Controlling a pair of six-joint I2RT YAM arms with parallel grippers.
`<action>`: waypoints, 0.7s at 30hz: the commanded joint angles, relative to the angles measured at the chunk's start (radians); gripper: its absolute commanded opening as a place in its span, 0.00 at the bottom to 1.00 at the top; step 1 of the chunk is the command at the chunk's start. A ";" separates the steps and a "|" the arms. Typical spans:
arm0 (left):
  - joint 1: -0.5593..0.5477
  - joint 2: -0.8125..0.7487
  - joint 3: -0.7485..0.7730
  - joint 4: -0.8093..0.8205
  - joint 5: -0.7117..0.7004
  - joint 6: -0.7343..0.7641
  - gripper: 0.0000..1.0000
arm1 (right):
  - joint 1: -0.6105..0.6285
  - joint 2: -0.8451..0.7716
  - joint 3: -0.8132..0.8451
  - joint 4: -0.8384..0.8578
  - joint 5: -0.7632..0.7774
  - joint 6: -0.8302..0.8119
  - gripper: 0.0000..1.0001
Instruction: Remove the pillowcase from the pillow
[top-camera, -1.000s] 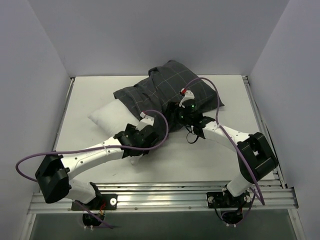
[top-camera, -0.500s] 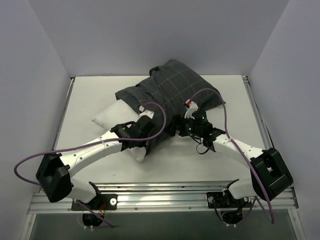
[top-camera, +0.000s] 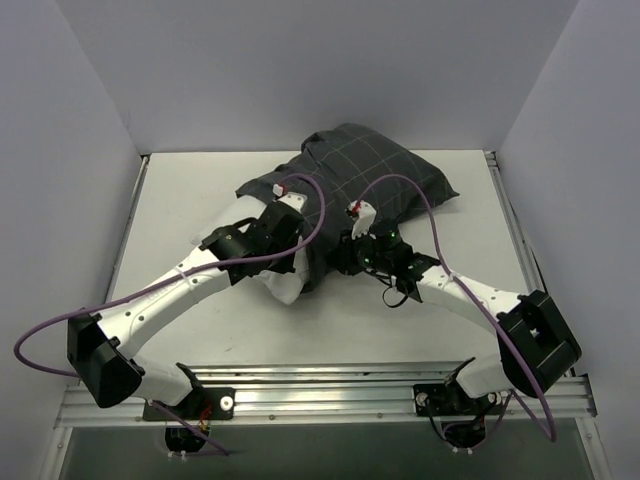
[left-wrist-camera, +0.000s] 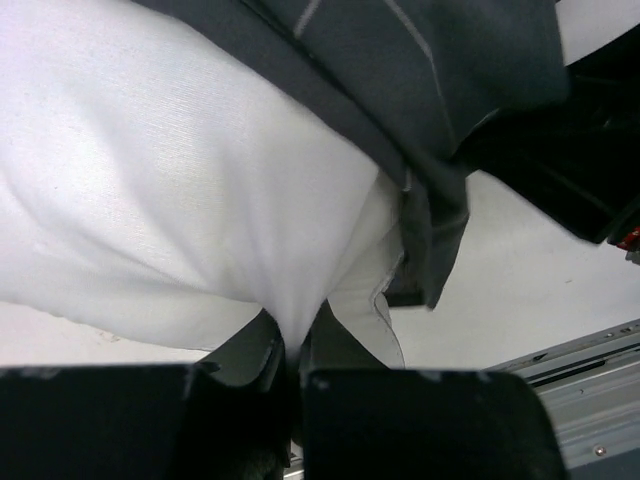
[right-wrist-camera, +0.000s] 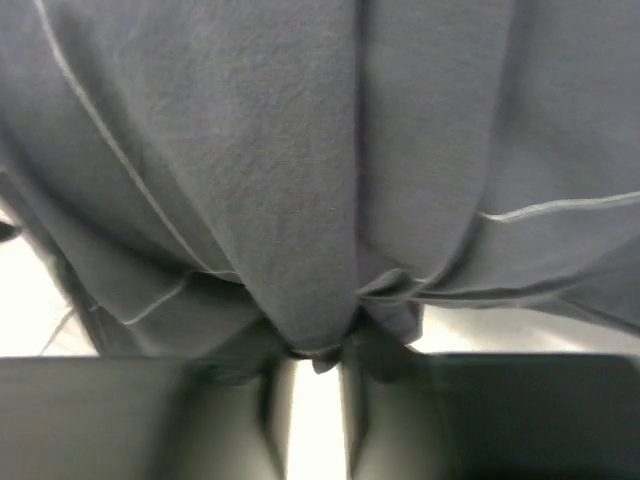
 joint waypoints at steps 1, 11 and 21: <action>0.039 -0.082 0.078 0.005 0.035 0.010 0.02 | -0.029 0.004 0.045 -0.028 0.123 -0.049 0.04; 0.198 -0.303 0.040 -0.154 0.202 0.004 0.02 | -0.292 0.048 0.187 -0.167 0.453 0.062 0.00; 0.311 -0.471 -0.141 -0.199 0.308 -0.025 0.02 | -0.472 0.117 0.316 -0.244 0.360 0.137 0.00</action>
